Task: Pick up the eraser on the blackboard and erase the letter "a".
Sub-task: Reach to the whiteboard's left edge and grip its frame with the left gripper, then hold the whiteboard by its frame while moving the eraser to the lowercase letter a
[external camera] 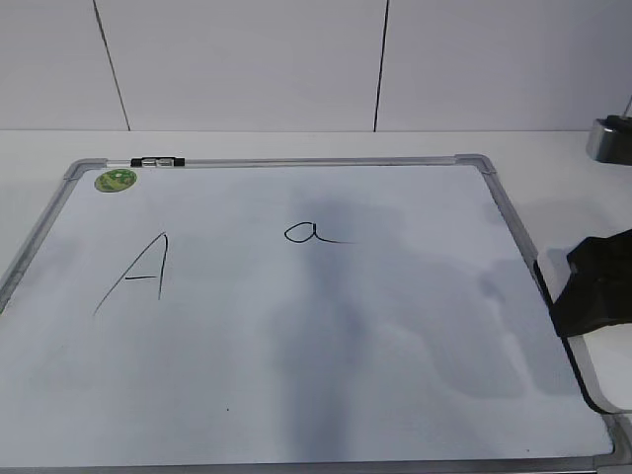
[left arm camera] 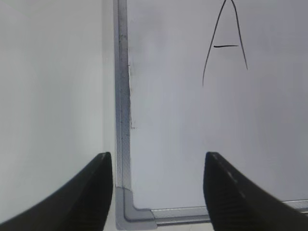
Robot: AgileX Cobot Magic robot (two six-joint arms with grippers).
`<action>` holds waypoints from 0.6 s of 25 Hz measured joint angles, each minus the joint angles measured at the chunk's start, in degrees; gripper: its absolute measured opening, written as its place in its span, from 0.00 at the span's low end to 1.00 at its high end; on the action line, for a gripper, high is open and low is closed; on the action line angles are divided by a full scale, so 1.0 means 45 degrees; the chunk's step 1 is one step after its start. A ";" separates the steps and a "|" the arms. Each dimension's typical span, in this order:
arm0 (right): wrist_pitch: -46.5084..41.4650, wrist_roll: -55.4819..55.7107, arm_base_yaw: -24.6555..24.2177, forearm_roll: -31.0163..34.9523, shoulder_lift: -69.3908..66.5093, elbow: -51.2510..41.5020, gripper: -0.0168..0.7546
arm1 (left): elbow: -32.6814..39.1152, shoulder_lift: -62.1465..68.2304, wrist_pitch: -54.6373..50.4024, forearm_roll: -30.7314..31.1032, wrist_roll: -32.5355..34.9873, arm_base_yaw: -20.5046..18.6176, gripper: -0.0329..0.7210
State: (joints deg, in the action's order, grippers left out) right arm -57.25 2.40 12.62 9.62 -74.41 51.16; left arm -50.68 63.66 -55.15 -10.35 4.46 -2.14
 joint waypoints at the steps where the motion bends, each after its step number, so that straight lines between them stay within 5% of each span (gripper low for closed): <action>1: 0.0000 0.0000 0.0000 0.0000 0.0000 0.0000 0.72 | -0.0277 0.0633 0.0000 0.0000 0.0103 0.0000 0.62; 15: 0.0019 0.0000 0.0000 0.0000 0.0000 0.0000 0.72 | -0.3330 0.6968 -0.0251 0.0380 0.1300 0.0000 0.62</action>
State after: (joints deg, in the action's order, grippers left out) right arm -57.16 2.40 12.62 9.62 -74.41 51.16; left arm -65.66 95.01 -56.28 -8.64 10.31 -2.14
